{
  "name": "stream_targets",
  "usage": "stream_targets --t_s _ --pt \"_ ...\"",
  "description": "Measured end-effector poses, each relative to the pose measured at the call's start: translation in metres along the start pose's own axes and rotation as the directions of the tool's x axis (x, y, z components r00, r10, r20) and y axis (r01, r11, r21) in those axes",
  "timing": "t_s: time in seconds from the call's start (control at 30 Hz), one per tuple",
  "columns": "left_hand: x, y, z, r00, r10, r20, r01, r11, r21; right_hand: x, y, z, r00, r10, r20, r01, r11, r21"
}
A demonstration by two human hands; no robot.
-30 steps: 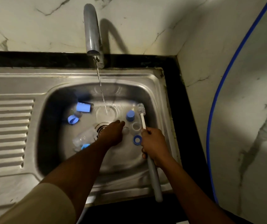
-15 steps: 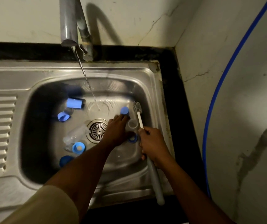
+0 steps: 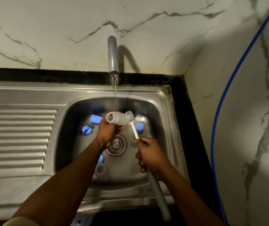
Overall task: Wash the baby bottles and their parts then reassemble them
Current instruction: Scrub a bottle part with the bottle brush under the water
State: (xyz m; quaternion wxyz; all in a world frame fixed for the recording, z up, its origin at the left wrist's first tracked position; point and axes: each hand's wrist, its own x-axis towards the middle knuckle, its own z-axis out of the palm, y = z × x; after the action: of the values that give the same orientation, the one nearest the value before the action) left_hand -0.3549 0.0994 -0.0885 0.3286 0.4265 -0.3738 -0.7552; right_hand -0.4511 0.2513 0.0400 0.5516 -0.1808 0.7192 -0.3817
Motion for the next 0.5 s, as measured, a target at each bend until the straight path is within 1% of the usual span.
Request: stream_targets --t_s 0.1,0.17,0.23,0.3,0.37,0.5 --pt "0.005 0.032 0.000 0.996 -0.063 0.060 0.075 0.972 -0.222 0.001 -0.014 0.017 1.000 -0.006 0.024 0.006 1.000 0.002" --pt "0.009 0.046 -0.003 0.981 -0.119 0.155 0.171 0.907 -0.385 0.003 -0.022 0.019 1.000 -0.021 0.020 0.020 1.000 0.015" --pt "0.014 0.057 -0.008 0.963 -0.133 0.234 0.236 0.833 -0.500 0.005 -0.029 0.019 1.000 -0.022 0.007 0.022 0.999 0.038" --pt "0.018 0.062 -0.007 0.964 -0.140 0.224 0.244 0.795 -0.555 0.007 -0.034 0.017 1.000 -0.014 0.002 0.014 0.998 0.060" --pt "0.024 0.067 0.002 0.967 -0.176 0.184 0.251 0.782 -0.571 0.010 -0.038 0.018 1.000 -0.007 -0.001 0.007 0.998 0.061" --pt "0.039 0.071 0.022 0.969 -0.244 0.047 0.223 0.768 -0.601 0.003 -0.041 0.021 0.999 -0.031 -0.012 0.032 0.999 0.039"
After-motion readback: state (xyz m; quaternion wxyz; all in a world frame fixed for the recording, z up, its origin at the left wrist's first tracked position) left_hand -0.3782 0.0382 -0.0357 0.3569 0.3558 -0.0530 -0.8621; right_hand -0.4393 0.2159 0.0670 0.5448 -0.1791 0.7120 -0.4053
